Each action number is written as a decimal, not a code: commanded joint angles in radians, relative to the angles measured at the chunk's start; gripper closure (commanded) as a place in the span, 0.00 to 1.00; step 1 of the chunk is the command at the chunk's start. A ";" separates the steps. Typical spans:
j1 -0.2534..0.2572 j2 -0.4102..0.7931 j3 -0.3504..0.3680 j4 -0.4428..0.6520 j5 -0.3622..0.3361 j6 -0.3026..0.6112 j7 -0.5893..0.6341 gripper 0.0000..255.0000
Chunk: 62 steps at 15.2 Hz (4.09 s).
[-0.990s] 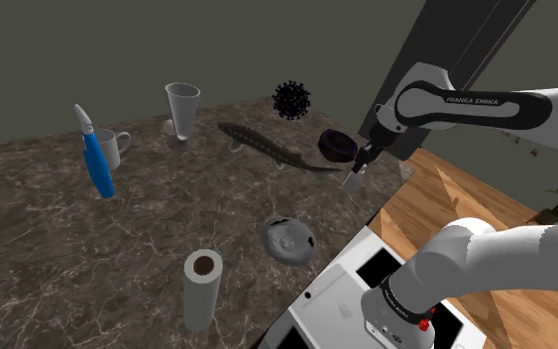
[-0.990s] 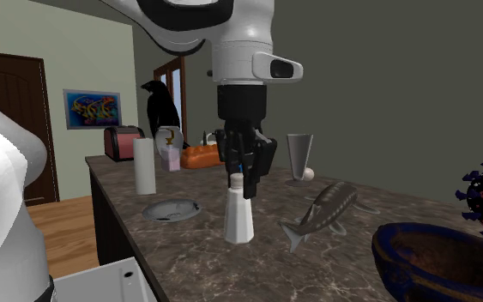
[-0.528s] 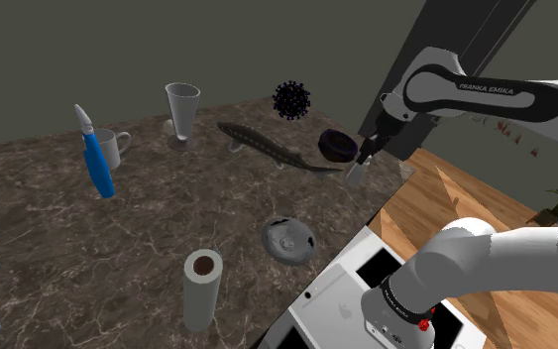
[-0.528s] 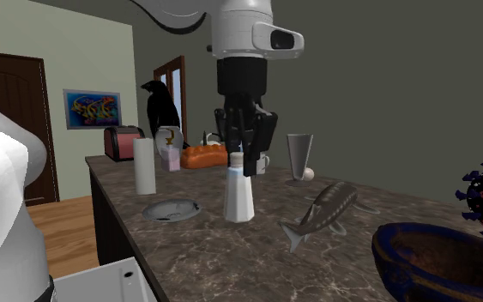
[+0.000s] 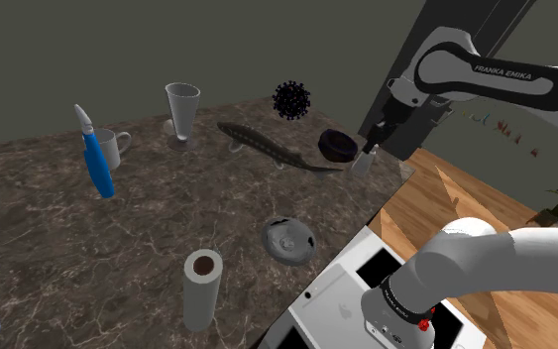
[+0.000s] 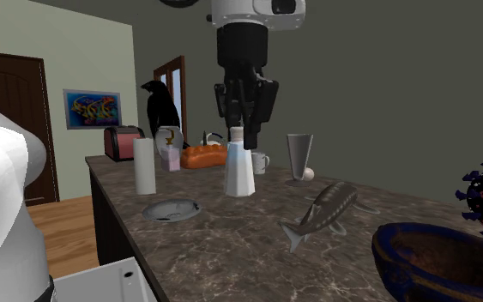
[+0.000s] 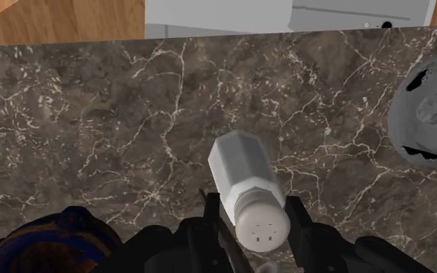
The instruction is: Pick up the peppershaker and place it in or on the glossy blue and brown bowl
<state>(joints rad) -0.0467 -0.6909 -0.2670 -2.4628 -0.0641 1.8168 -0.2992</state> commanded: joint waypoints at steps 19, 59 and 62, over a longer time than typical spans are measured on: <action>0.019 0.699 -0.239 0.739 0.180 -0.090 -0.311 1.00; -0.061 1.007 -0.257 0.855 0.342 0.044 -0.452 0.00; -0.072 0.999 -0.264 0.945 0.333 -0.052 -0.443 0.00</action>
<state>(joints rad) -0.1141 0.3082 -0.5292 -1.5486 0.2701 1.7965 -0.7439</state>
